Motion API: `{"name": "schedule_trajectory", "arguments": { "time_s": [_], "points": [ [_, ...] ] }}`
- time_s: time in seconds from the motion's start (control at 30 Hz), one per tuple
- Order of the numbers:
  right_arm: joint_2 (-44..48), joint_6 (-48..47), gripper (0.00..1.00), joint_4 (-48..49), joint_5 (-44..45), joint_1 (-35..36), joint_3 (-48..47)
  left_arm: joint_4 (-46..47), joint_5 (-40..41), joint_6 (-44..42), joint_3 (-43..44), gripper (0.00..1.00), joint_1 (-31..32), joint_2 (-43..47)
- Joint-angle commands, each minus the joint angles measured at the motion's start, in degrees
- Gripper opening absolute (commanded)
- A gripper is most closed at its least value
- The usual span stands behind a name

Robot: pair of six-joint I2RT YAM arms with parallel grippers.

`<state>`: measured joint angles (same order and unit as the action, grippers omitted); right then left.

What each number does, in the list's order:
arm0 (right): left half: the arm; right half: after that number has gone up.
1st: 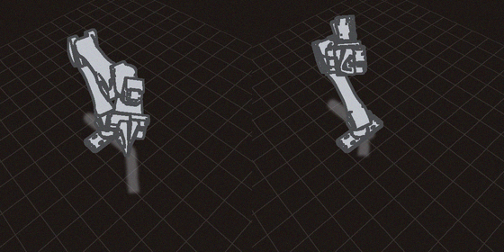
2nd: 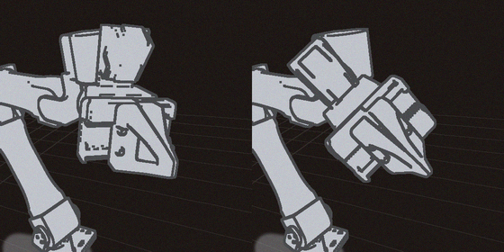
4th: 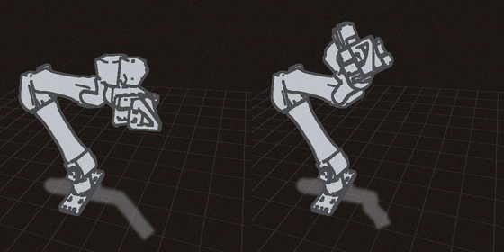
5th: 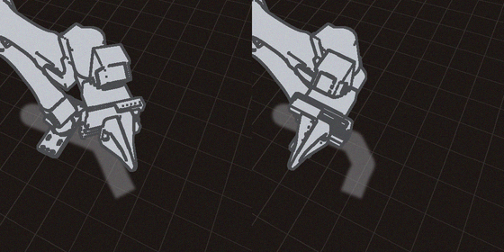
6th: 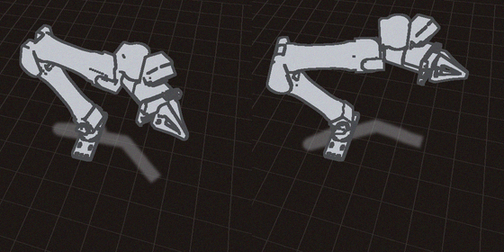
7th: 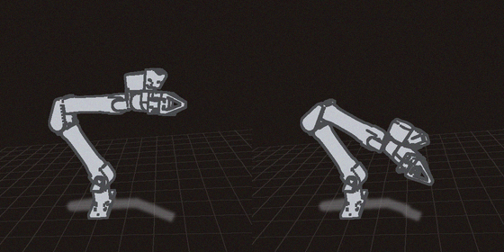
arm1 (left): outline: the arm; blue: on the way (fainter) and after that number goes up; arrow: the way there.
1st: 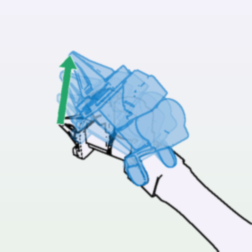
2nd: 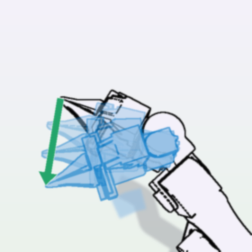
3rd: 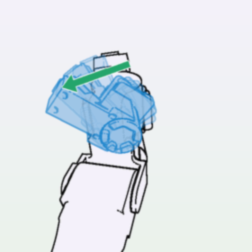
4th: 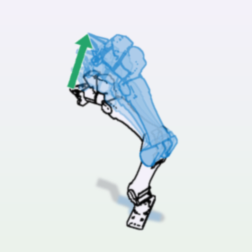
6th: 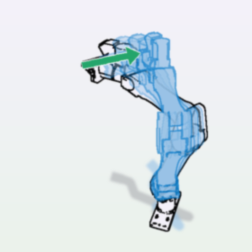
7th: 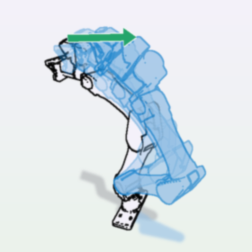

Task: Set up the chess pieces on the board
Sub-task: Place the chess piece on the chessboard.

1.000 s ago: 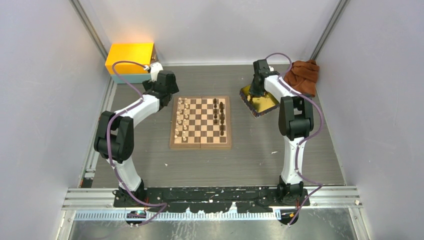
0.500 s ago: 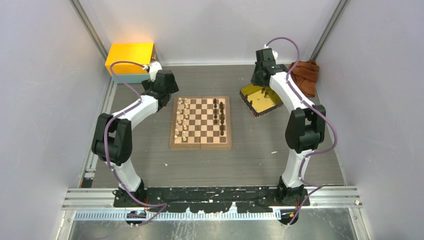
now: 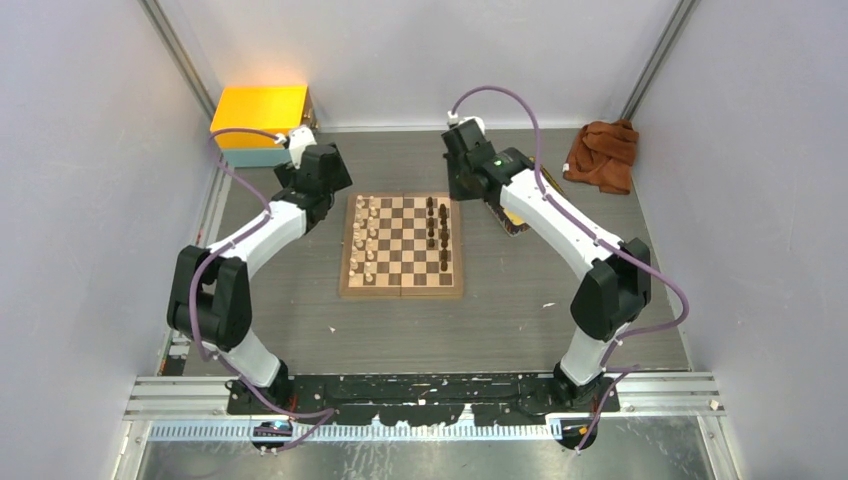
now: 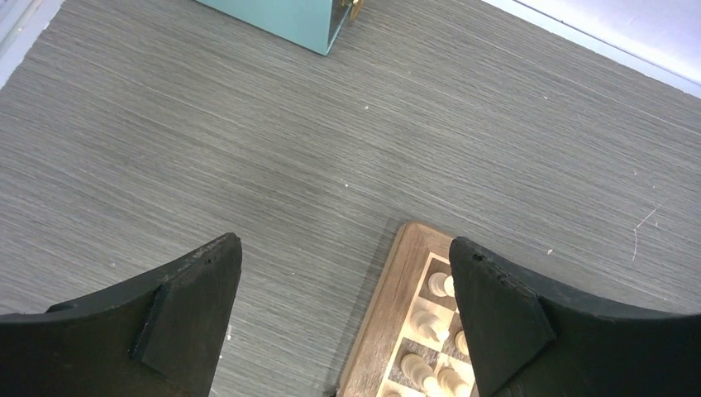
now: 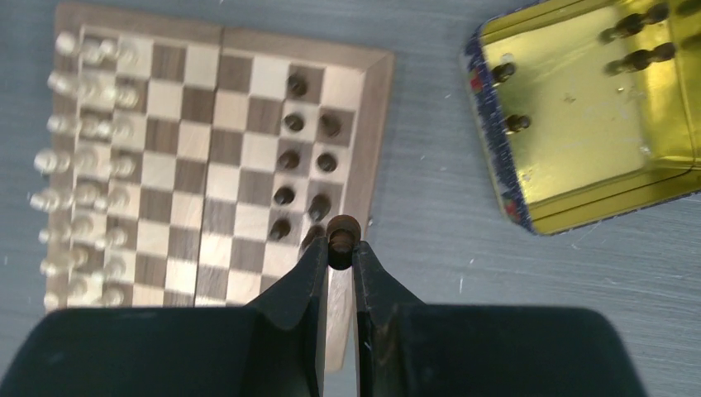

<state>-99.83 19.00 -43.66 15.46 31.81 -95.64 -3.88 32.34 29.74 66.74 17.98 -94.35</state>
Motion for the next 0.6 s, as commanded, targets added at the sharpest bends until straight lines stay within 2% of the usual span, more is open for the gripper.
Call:
{"name": "schedule_trajectory", "arguments": {
  "time_s": [0.0,0.23,0.57],
  "points": [
    [4.46,-1.43,0.01,-2.94,3.46,4.50,1.23,2.77,1.36,-1.16,-2.05,0.97,-0.22,5.12],
    [5.76,-0.43,0.01,-4.30,5.35,11.97,4.76,2.41,2.18,-2.49,-5.31,0.97,-0.22,9.25],
    [3.75,2.11,0.01,-5.16,6.33,17.93,6.75,2.60,2.20,-2.79,-7.40,0.97,-0.22,12.10]
  ]
}}
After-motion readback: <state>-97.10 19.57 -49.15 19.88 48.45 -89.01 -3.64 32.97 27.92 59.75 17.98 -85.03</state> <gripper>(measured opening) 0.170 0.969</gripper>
